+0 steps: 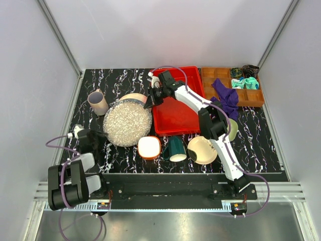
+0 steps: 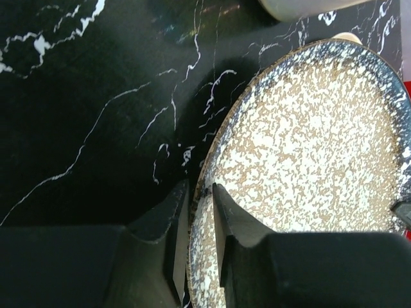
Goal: Place the mixed dishes into the plastic bin
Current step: Pick up the plate at the center of the board.
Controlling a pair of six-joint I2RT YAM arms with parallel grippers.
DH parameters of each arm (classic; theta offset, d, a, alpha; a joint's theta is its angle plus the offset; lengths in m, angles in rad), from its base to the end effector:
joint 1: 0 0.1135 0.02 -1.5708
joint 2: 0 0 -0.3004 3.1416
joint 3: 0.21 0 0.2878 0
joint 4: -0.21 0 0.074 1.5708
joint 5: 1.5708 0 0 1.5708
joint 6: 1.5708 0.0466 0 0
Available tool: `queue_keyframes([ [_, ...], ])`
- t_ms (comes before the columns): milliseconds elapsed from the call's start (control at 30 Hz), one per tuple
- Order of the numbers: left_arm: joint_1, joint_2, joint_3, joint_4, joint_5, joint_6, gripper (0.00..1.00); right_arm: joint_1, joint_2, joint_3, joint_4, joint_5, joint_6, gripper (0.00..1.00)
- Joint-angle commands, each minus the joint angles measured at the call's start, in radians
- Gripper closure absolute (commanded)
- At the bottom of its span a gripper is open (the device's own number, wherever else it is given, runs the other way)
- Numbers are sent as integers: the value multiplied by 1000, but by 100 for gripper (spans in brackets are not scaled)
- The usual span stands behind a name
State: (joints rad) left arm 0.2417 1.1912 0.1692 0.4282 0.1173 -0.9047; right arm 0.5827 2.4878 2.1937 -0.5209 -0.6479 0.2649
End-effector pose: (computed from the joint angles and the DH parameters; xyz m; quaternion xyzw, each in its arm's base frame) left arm 0.2017 0.0441 0.1164 -0.4550 0.7555 -0.2014 0.4261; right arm 0.5034 0.3655 0.1911 -0.2554 0.8514 0.4135 0.1972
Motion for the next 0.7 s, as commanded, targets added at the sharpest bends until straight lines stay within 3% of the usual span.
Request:
queue_keyframes([
  [0,-5,-90,38,-8,48,15,80,19,-72,54,42,-96,25,100],
  [567,-7,-214,78,-114,25,29,100,28,-49,70,35,-121,25,100],
  [667,-7,-222,88,-126,24,35,100,28,-46,77,33,-122,25,100],
])
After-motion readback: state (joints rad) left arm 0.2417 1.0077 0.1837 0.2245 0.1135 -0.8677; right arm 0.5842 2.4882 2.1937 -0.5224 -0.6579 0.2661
